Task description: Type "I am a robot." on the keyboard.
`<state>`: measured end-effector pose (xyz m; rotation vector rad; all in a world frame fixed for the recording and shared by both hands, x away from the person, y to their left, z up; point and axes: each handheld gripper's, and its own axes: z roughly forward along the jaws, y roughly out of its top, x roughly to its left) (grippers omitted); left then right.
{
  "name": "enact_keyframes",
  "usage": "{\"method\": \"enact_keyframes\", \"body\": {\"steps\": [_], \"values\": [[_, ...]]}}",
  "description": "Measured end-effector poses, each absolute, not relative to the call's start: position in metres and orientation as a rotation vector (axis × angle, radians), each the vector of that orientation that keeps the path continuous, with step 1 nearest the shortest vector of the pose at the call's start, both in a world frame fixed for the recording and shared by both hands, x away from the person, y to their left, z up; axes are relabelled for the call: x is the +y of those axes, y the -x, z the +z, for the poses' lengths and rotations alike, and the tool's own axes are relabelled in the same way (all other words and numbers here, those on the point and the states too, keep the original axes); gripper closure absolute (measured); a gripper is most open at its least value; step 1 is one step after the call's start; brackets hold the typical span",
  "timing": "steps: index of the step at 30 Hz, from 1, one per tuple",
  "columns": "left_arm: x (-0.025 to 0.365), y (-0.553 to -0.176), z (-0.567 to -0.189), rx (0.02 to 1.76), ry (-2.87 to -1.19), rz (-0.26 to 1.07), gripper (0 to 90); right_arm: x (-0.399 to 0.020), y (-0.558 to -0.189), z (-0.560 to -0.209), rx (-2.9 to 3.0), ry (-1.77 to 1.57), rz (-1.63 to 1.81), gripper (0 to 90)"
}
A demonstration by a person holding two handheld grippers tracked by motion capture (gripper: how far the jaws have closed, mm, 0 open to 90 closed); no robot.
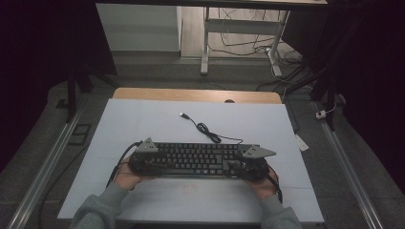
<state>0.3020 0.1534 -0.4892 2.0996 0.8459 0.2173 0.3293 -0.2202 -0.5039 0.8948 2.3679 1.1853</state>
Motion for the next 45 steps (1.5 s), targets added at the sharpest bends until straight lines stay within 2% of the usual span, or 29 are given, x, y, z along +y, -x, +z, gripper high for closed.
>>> {"method": "enact_keyframes", "body": {"steps": [8,14,19,20,28,45], "values": [[0.141,-0.299,-0.492,0.812,-2.120,0.203,49.2,-0.222,-0.329,-0.502,2.360,-0.897,1.191,53.7],[0.130,-0.297,-0.496,0.785,-2.144,0.195,65.7,-0.221,-0.329,-0.502,2.361,-0.896,1.189,53.7],[0.123,-0.297,-0.501,0.770,-2.178,0.170,87.4,-0.223,-0.329,-0.502,2.355,-0.900,1.192,53.7],[0.122,-0.296,-0.501,0.765,-2.185,0.168,88.8,-0.223,-0.329,-0.502,2.355,-0.901,1.193,53.7],[0.113,-0.297,-0.509,0.748,-2.251,0.188,89.0,-0.223,-0.329,-0.502,2.350,-0.904,1.197,53.7],[0.113,-0.303,-0.518,0.796,-2.285,0.218,88.9,-0.223,-0.329,-0.502,2.362,-0.901,1.182,53.7]]}}
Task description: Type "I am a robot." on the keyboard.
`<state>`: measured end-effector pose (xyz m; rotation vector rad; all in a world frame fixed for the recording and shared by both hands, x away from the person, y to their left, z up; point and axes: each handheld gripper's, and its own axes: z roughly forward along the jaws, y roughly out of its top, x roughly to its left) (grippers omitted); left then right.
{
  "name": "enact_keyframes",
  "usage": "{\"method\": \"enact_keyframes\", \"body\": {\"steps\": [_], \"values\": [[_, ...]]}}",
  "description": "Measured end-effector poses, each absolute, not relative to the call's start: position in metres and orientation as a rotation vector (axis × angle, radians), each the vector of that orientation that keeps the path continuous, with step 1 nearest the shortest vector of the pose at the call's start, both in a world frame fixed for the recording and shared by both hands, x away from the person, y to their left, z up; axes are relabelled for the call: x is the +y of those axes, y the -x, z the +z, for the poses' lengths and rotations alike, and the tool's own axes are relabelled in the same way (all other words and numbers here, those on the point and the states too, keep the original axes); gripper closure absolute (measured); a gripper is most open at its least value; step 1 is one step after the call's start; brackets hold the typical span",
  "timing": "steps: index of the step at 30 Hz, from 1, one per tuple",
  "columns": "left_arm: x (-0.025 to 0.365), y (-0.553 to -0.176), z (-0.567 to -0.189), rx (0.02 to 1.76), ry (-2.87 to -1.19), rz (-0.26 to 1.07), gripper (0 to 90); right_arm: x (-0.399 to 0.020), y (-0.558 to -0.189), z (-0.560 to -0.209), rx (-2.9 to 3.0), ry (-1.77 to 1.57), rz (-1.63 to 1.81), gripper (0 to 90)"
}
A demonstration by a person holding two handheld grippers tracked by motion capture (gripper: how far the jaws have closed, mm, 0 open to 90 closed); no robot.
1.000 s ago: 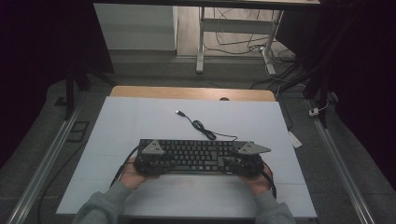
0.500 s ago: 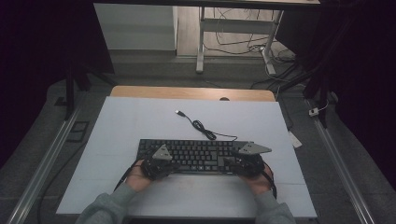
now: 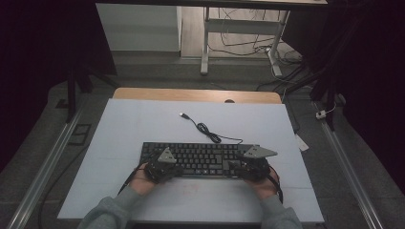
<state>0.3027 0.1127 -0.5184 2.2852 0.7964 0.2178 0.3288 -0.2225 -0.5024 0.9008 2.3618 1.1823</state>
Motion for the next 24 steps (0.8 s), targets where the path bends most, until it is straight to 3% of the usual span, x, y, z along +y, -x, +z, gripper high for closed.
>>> {"method": "enact_keyframes", "body": {"steps": [6,12,20,24], "values": [[0.113,-0.302,-0.518,0.796,-2.285,0.244,89.0,-0.222,-0.329,-0.502,2.358,-0.901,1.186,53.7],[0.129,-0.300,-0.503,0.811,-2.155,0.235,87.0,-0.223,-0.329,-0.503,2.356,-0.904,1.184,53.7],[0.152,-0.303,-0.496,0.898,-2.039,0.224,54.5,-0.223,-0.329,-0.503,2.359,-0.901,1.188,53.7],[0.163,-0.306,-0.495,0.952,-2.023,0.231,43.9,-0.223,-0.329,-0.503,2.359,-0.902,1.189,53.6]]}}
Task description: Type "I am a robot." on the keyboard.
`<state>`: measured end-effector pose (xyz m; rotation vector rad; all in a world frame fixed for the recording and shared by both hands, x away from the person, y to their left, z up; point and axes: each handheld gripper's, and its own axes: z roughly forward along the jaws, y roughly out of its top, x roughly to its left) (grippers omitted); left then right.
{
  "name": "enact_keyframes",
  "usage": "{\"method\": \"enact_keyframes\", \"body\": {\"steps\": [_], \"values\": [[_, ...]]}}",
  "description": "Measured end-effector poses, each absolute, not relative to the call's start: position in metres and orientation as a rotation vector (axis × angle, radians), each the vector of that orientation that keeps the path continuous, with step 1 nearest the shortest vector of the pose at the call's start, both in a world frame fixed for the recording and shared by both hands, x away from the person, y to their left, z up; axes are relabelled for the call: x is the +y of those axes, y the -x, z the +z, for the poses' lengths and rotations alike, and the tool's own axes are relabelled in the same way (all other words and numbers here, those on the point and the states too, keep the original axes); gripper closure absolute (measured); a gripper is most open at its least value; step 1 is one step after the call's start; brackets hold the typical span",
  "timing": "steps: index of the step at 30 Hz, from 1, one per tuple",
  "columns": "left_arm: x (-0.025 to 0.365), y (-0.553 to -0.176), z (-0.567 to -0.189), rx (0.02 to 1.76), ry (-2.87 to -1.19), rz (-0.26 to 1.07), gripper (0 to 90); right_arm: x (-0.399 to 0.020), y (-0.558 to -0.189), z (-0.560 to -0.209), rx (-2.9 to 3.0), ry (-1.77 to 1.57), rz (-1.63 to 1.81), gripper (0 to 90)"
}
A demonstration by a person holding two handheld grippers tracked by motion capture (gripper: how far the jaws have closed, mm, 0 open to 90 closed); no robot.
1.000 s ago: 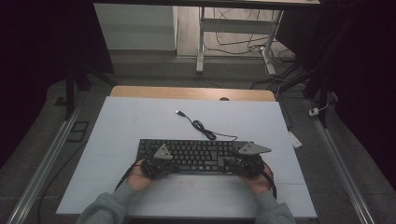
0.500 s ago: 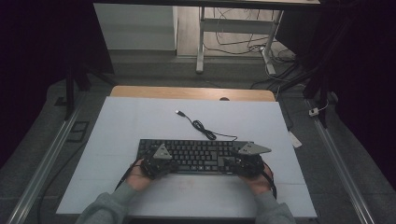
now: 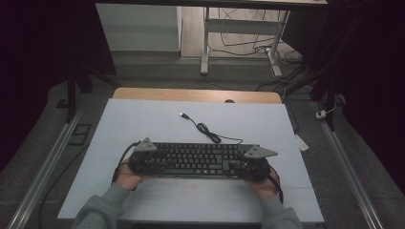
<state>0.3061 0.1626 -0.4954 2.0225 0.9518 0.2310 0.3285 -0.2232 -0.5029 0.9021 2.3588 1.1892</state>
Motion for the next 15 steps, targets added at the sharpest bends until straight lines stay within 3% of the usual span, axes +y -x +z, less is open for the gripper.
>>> {"method": "enact_keyframes", "body": {"steps": [7,15], "values": [[0.176,-0.310,-0.494,1.010,-2.012,0.253,35.8,-0.223,-0.329,-0.503,2.362,-0.901,1.183,53.6],[0.184,-0.311,-0.494,1.029,-2.002,0.257,35.3,-0.223,-0.329,-0.503,2.364,-0.897,1.181,53.6]]}}
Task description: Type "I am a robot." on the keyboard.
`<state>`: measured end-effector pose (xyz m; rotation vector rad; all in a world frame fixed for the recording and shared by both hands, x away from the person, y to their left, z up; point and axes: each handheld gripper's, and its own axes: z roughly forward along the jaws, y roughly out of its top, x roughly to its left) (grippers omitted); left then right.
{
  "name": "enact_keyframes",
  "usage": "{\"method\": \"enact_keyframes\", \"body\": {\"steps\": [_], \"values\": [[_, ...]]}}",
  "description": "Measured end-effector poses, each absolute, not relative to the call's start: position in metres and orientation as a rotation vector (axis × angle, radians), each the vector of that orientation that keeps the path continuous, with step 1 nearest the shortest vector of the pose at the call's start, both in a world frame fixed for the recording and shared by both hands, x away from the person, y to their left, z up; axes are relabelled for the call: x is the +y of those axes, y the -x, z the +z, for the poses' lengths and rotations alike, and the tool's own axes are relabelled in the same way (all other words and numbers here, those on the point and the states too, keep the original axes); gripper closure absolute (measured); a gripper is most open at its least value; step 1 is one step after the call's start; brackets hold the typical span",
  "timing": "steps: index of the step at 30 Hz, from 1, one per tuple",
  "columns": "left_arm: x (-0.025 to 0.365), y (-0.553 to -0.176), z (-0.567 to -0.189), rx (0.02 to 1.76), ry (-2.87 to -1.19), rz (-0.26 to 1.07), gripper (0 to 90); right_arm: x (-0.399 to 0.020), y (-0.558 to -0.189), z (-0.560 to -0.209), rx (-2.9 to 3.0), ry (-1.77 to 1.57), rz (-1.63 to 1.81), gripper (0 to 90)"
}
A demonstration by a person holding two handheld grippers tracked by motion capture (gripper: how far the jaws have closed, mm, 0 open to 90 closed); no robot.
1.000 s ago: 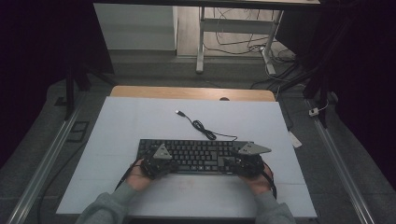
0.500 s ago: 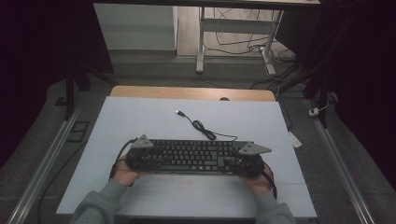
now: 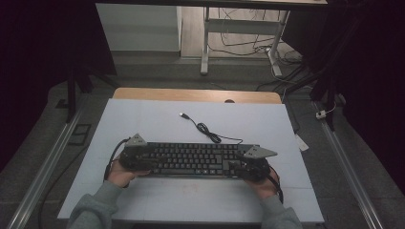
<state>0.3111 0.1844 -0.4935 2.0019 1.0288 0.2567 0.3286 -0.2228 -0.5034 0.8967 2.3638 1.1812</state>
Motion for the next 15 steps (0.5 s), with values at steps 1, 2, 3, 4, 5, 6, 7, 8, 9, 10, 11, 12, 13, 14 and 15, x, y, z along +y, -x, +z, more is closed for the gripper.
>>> {"method": "enact_keyframes", "body": {"steps": [1,2,3,4,5,6,7,8,9,10,11,12,13,14,15], "values": [[0.1850,-0.3113,-0.4936,1.030,-2.002,0.255,35.3,-0.2227,-0.3286,-0.5035,2.363,-0.896,1.180,53.6],[0.1856,-0.3115,-0.4936,1.029,-2.003,0.255,35.3,-0.2227,-0.3287,-0.5035,2.363,-0.895,1.179,53.6],[0.1858,-0.3115,-0.4936,1.031,-2.002,0.257,35.3,-0.2227,-0.3287,-0.5035,2.364,-0.895,1.179,53.6],[0.1859,-0.3114,-0.4936,1.030,-2.002,0.258,35.3,-0.2227,-0.3287,-0.5035,2.363,-0.895,1.178,53.6],[0.1858,-0.3113,-0.4935,1.030,-2.001,0.258,35.4,-0.2227,-0.3287,-0.5035,2.363,-0.895,1.179,53.6],[0.1858,-0.3113,-0.4934,1.028,-2.002,0.259,35.4,-0.2227,-0.3287,-0.5035,2.363,-0.895,1.179,53.6],[0.1857,-0.3112,-0.4933,1.027,-2.002,0.260,35.4,-0.2227,-0.3287,-0.5035,2.363,-0.895,1.178,53.6],[0.1856,-0.3112,-0.4933,1.027,-2.003,0.262,35.4,-0.2227,-0.3288,-0.5036,2.363,-0.895,1.178,53.6],[0.1855,-0.3112,-0.4932,1.027,-2.002,0.263,35.5,-0.2227,-0.3288,-0.5036,2.363,-0.895,1.178,53.6],[0.1855,-0.3111,-0.4931,1.026,-2.002,0.264,35.5,-0.2226,-0.3288,-0.5037,2.363,-0.895,1.177,53.6],[0.1854,-0.3111,-0.4928,1.025,-2.000,0.263,35.5,-0.2225,-0.3288,-0.5037,2.364,-0.894,1.177,53.6],[0.1854,-0.3112,-0.4926,1.022,-2.000,0.266,35.6,-0.2225,-0.3287,-0.5037,2.363,-0.894,1.177,53.6],[0.1853,-0.3111,-0.4923,1.021,-2.000,0.267,35.7,-0.2224,-0.3287,-0.5037,2.364,-0.894,1.176,53.6],[0.1851,-0.3111,-0.4922,1.020,-2.000,0.268,35.8,-0.2224,-0.3288,-0.5038,2.364,-0.894,1.176,53.6],[0.1849,-0.3112,-0.4922,1.019,-2.000,0.269,35.7,-0.2224,-0.3288,-0.5038,2.363,-0.894,1.176,53.6]]}}
